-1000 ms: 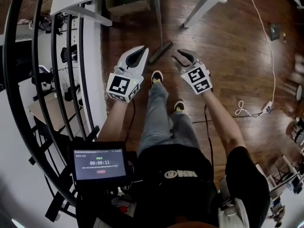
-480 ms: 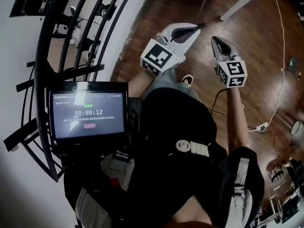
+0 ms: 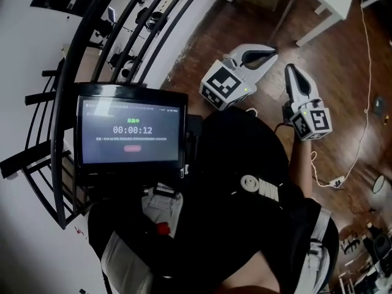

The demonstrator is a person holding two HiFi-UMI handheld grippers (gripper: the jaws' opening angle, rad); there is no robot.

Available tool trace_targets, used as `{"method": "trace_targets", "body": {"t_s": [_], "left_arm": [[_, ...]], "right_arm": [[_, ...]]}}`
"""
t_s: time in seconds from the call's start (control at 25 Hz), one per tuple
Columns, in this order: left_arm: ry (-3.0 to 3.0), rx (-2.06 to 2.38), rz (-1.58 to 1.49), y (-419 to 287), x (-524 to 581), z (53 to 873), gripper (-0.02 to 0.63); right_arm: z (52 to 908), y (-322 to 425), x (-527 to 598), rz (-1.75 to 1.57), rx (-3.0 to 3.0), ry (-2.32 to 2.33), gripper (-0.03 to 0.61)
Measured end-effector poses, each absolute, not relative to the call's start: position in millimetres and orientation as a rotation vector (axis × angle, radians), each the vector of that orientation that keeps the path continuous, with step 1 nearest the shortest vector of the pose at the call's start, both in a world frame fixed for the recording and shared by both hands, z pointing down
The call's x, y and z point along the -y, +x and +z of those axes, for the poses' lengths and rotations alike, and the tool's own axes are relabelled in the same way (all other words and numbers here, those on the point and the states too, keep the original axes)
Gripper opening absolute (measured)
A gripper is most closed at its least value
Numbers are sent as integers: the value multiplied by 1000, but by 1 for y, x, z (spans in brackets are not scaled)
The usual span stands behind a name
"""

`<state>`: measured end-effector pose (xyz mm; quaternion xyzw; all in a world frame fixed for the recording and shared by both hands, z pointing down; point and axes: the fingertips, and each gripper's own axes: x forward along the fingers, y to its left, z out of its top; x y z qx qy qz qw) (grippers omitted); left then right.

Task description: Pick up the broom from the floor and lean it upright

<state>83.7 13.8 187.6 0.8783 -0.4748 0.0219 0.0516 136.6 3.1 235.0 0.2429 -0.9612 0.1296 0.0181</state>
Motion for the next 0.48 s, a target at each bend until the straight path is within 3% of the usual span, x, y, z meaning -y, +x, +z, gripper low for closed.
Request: {"method": "trace_targets", "body": {"t_s": [0.48], "left_arm": [[2672,1440,24,91,-11,185,18]], "right_arm": [[205,119,-9,390,3088,643,44]]}}
